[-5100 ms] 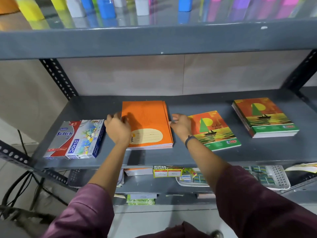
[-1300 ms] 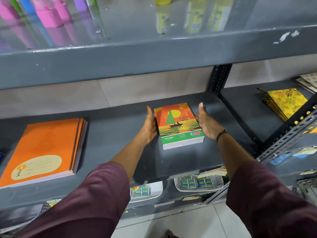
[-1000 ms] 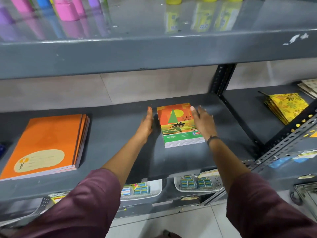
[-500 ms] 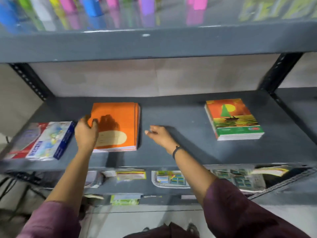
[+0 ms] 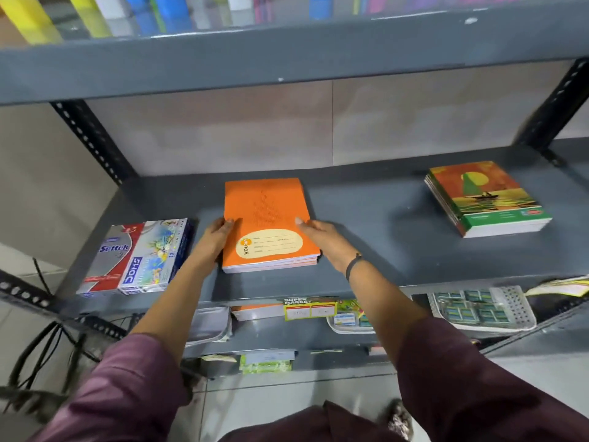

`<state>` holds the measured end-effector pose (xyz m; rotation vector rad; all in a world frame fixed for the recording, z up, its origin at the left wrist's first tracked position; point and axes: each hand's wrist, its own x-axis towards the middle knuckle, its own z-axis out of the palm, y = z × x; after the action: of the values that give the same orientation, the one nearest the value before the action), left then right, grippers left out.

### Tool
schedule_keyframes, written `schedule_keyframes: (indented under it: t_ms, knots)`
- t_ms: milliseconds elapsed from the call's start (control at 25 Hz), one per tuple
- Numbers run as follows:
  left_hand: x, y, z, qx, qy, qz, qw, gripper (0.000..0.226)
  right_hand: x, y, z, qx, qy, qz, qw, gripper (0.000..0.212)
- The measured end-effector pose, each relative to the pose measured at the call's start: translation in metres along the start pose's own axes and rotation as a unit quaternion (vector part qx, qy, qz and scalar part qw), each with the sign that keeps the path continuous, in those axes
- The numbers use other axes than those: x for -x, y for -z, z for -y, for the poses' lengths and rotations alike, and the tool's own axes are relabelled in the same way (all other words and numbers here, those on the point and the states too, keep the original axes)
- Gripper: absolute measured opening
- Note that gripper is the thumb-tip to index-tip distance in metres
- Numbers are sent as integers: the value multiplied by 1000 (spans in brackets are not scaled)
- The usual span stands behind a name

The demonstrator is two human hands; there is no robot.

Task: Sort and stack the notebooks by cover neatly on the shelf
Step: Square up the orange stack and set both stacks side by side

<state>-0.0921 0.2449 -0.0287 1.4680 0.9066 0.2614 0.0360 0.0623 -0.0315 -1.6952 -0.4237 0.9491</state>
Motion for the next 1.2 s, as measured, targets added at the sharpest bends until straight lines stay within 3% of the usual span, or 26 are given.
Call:
schedule_keyframes:
  t_ms: [80,160,240,320,440,640,960,1200]
  knots:
    - [5,15,-3,-32,13,62,997,67,5,5,2,45,8,40,998,48]
    - [12,32,-7,-197,25,141,970,94,5,7,5,186,4,73,980,69]
    - [18,32,-5,-329,21,182,926,91,4,3,9,327,-10,70,942,87]
    - [23,22,1,-343,-19,146,928,80,4,-3,9,381,-33,45,923,93]
    - [22,18,6,-335,-55,74,938,79,5,-8,5,393,-14,-9,919,74]
    - [17,23,8,-398,-67,51,913,78,6,-12,2,394,-8,-84,915,56]
    - [10,27,12,-469,-92,48,877,78,6,-16,3,460,-19,-85,884,62]
    - [11,25,19,-498,-100,1,861,72,5,-16,4,443,-20,-100,891,57]
